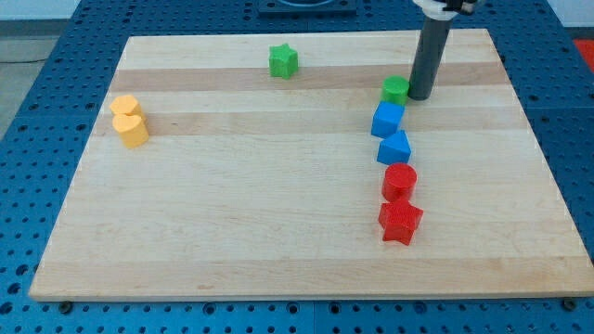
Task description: Place the green circle top of the blue cube
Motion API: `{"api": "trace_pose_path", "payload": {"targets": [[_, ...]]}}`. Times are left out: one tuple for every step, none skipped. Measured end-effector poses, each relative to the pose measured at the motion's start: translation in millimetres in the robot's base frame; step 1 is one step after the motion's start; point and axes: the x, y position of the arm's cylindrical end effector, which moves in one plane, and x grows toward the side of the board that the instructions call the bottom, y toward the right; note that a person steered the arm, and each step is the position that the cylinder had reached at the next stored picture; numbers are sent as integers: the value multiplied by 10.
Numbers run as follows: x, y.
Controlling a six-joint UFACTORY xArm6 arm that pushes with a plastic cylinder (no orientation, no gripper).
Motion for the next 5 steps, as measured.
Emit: {"api": "trace_pose_path", "payload": {"targets": [[15, 0], [15, -124], [15, -211], [15, -98], [-84, 198]]}}
